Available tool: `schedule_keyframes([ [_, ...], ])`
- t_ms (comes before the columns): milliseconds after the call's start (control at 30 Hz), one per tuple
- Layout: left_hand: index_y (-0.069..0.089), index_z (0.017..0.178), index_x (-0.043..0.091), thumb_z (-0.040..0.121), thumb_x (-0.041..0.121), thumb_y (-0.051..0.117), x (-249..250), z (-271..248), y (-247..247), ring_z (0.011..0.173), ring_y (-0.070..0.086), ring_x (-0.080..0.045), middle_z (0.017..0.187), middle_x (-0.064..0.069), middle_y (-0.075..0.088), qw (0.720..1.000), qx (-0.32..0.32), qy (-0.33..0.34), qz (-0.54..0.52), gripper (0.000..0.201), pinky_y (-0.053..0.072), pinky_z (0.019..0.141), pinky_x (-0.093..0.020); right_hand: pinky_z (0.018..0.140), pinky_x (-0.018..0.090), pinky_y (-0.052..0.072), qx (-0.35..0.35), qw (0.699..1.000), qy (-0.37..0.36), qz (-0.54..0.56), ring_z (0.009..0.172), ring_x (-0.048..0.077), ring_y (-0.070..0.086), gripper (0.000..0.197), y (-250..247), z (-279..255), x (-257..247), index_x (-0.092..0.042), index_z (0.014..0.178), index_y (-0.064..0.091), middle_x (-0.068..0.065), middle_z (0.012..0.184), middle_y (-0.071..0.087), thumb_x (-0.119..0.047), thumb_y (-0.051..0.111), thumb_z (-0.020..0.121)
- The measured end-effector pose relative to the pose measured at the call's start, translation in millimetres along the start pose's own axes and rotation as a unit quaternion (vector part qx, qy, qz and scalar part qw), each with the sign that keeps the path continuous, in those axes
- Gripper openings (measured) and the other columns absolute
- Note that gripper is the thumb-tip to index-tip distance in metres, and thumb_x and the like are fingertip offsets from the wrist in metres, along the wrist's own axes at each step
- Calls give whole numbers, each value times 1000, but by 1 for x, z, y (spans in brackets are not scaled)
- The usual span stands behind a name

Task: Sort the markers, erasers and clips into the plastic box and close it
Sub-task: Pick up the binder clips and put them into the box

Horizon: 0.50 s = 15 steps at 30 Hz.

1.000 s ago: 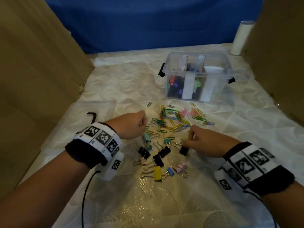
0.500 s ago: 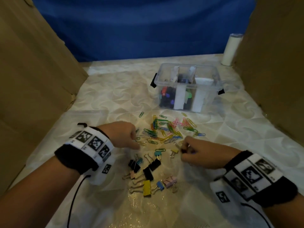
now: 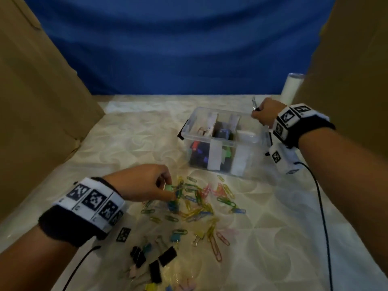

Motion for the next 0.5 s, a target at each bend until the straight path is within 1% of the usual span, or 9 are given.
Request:
schedule_keyframes([
  [33,57,108,22,81,48,66,-1,4,0,67,52,-3,79,13,55,1000,7,-1,2,39,41,62,-19,73,38,51,-24,999,-7,-31,78,33,63,39,5,11,-1,2,93,65,22,95,69,-36,58,87],
  [100,56,107,24,81,48,65,-3,8,1,68,52,-4,80,12,56,1000,9,-6,-11,37,41,62,-18,80,40,54,-77,994,-7,-72,77,32,66,37,15,24,1,-7,70,66,14,80,70,-41,62,85],
  [167,55,107,25,82,46,65,-1,10,-1,67,52,-4,80,11,57,999,8,-5,-30,35,40,61,-18,83,39,56,-116,991,-6,-67,74,29,68,40,22,26,2,-9,63,68,8,67,70,-43,64,84],
  [233,55,107,24,82,44,66,5,14,-8,66,52,-3,79,11,58,999,22,2,-42,33,39,59,-16,80,37,56,-127,990,-4,-65,74,28,68,41,23,25,1,-5,72,72,7,67,70,-42,63,86],
  [267,56,106,24,82,42,67,10,16,-13,66,52,-3,79,11,58,998,33,8,-50,32,39,59,-15,78,35,53,-127,989,-13,-73,78,29,67,41,22,24,-1,-3,79,72,9,74,70,-40,60,89],
  [300,56,105,23,82,41,67,16,19,-18,66,53,-2,79,11,59,997,45,13,-59,32,40,59,-15,79,35,51,-116,989,-25,-82,85,30,65,40,18,22,-4,-1,90,71,12,87,70,-38,57,92],
  [333,56,105,23,81,39,68,22,21,-24,66,53,-2,79,11,59,996,56,17,-70,31,40,59,-14,85,36,49,-93,992,-35,-80,97,31,63,39,12,19,-6,0,104,68,16,105,68,-35,56,93],
  [400,57,104,23,81,37,69,39,28,-38,69,55,-3,80,10,60,993,80,27,-87,30,42,61,-15,96,36,42,-41,997,-43,-52,118,33,54,42,1,7,-3,-3,126,57,17,132,55,-30,54,94],
  [500,56,104,24,80,34,70,74,51,-65,72,58,-7,82,9,61,987,125,55,-80,29,46,64,-21,99,37,40,-7,1000,-20,-7,122,35,49,40,12,-19,19,-2,131,50,19,138,46,-22,47,96],
])
Point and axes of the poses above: each hand's wrist, its own z-axis towards the middle knuckle, its own y-axis out of the palm, x = y × z, the point moved 9 cm from there along z, towards the middle knuckle
